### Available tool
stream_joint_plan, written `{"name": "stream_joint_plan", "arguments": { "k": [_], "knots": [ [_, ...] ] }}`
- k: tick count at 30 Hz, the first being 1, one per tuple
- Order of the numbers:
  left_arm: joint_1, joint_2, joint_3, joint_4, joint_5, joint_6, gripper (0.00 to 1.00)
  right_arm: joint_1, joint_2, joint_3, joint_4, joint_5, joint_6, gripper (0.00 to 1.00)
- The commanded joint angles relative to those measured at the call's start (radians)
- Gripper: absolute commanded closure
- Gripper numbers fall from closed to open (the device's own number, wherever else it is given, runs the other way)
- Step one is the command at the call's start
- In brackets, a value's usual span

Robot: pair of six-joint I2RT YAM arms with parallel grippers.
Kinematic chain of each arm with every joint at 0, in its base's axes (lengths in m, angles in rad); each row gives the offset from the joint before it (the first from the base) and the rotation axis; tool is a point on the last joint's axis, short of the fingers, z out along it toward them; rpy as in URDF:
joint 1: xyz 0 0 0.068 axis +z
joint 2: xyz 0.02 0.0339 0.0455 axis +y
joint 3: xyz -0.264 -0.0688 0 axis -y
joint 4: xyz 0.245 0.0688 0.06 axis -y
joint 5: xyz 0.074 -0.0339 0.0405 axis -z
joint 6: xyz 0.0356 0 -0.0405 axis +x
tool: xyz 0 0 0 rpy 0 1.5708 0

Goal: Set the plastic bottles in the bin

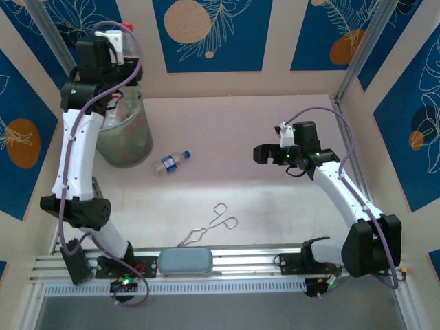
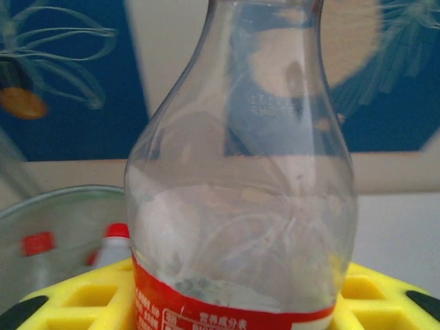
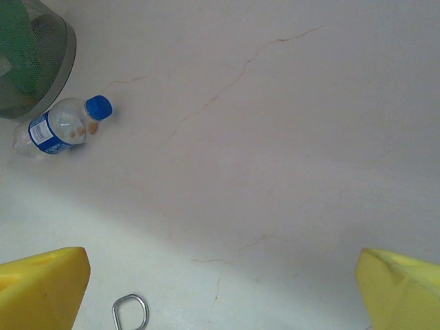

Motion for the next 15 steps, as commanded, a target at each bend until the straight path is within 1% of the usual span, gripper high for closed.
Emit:
{"name": "stream_joint_plan", "arguments": {
  "k": [1, 4, 6, 8, 12, 15],
  "knots": [
    [0.075, -0.074, -0.106, 0.189, -0.118, -0.011, 0.99, -0.012, -0.017, 0.006, -0.001, -0.002, -0.016, 0.01],
    [0.153, -0.077, -0.141, 0.244, -0.157, -0.024, 0.98, -0.020, -0.017, -0.002, 0.003, -0.009, -0.014, 0.01],
    [0.196, -0.049, -0.120, 0.235, -0.172, -0.027, 0.96, -0.022, -0.015, -0.005, 0.005, -0.012, -0.014, 0.01],
    [0.227, -0.004, -0.071, 0.202, -0.158, -0.029, 0.95, -0.023, -0.014, -0.010, 0.007, -0.018, -0.013, 0.01],
    [0.259, 0.101, 0.036, 0.105, -0.111, -0.031, 0.95, -0.024, -0.027, -0.024, 0.008, -0.012, -0.007, 0.01],
    [0.259, 0.149, 0.061, 0.070, -0.088, -0.009, 0.94, -0.027, -0.043, -0.034, 0.006, -0.009, -0.006, 0.01]
  ]
}}
